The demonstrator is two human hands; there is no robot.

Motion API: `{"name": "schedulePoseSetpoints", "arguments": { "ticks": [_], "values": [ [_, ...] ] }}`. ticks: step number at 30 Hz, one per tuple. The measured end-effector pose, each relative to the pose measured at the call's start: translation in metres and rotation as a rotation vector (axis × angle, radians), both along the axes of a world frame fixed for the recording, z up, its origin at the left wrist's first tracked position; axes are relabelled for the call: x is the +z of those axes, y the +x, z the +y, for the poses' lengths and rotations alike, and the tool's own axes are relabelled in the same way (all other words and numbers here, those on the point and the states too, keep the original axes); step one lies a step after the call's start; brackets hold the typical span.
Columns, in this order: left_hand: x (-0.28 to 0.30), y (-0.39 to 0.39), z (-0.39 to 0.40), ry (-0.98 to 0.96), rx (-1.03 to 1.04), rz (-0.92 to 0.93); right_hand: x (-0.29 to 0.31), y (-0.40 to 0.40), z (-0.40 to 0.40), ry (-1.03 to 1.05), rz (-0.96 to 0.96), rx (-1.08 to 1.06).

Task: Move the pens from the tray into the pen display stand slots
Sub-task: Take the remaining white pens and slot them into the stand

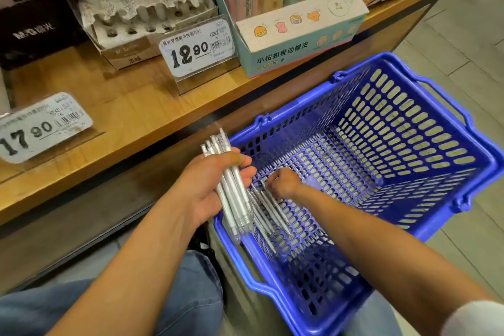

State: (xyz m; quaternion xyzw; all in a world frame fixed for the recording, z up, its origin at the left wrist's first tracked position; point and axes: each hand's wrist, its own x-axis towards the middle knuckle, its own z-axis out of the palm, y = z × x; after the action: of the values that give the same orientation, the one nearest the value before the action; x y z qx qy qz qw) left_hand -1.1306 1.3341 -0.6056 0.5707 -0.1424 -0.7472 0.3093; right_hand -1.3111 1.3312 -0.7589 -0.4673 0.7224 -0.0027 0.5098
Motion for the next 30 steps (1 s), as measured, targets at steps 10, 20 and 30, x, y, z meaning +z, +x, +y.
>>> {"name": "schedulePoseSetpoints", "arguments": {
  "ticks": [10,20,30],
  "values": [
    [0.004,0.003,-0.003,-0.025,-0.072,-0.007,-0.036,-0.001,0.017,0.034,0.34,0.381],
    [0.009,-0.004,-0.002,0.014,-0.082,-0.052,0.104,-0.022,0.002,-0.074,-0.347,-0.152],
    [0.013,-0.002,-0.001,-0.001,-0.095,0.283,0.18,0.035,0.022,-0.321,-0.682,-0.196]
  ]
}}
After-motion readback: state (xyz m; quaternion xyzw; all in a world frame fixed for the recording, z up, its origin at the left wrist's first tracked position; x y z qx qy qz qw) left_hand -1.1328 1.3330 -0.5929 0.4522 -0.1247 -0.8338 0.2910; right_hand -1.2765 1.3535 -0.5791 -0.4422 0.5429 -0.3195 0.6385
